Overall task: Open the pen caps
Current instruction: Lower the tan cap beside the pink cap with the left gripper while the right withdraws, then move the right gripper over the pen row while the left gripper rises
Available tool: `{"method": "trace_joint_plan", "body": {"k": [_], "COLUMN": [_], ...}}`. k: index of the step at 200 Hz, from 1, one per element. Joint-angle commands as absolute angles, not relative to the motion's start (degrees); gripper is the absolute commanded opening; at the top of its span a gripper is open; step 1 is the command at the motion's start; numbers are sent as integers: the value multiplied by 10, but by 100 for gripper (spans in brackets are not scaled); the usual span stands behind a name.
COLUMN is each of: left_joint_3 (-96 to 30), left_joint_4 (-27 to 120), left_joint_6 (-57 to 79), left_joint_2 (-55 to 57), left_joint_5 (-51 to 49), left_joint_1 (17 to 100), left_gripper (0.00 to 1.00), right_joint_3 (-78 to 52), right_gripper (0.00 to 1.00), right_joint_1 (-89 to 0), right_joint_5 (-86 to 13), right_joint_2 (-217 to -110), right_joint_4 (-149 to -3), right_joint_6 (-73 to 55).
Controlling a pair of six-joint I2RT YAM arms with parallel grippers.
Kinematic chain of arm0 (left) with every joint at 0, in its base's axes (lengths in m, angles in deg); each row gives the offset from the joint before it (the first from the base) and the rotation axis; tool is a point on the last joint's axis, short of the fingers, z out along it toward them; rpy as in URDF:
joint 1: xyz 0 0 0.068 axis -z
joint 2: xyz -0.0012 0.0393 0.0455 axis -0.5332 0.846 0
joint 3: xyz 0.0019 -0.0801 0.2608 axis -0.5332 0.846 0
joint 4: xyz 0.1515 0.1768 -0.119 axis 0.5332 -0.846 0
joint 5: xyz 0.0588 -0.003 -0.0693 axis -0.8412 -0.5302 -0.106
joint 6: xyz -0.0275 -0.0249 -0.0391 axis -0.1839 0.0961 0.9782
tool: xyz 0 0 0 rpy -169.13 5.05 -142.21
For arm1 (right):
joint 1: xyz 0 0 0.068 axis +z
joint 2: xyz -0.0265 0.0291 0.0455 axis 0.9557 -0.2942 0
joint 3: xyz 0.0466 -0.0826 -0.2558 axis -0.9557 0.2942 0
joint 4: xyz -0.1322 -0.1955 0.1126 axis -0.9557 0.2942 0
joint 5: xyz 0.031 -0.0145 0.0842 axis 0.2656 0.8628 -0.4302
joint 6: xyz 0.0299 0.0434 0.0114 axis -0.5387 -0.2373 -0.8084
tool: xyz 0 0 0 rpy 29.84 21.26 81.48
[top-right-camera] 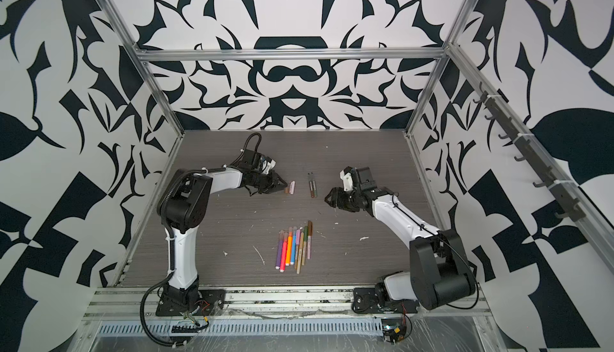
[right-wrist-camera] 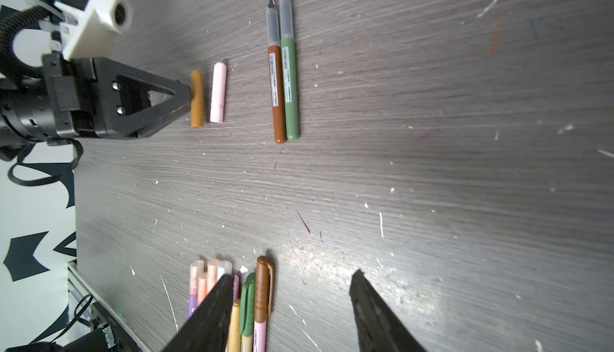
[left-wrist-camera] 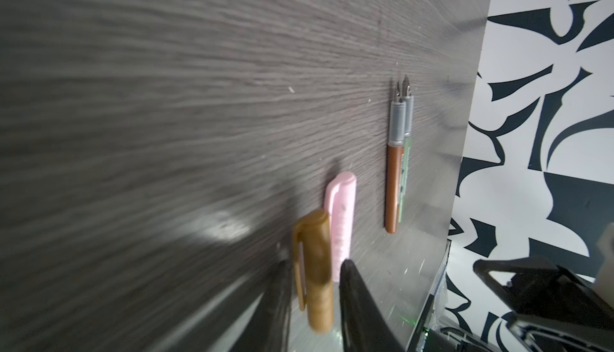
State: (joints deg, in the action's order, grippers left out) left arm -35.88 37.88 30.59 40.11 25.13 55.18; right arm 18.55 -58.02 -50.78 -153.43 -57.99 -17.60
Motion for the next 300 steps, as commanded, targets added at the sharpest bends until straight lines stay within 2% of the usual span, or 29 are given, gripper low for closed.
{"method": "trace_joint_plan", "body": {"k": [1,175,197,259,300], "left_joint_3": [-374,-368,-354,-266,-183], "left_joint_4": [369,352,355,400,442], "left_joint_6": [305,301,302,318,329], "left_joint_2": [418,402,387,316,248], "left_joint_5": [263,257,251,242,231], "left_joint_1": [557,558,558,559,558], "left_gripper": [30,30,30,30,27], "right_joint_3": [192,193,203,210,213], "right_gripper": [59,57,56,56,56], "right_joint_1": [-577,-561,-514,-293,-200], "right_joint_5": [-498,-476,-438,-297,-233], "right_joint_2": [-1520,-1494,-1482,-1484,-1491], "right_joint_4": [-573,-545,-541,-533,-525], "right_joint_6": [-166,-170,-182,-247,-285]}}
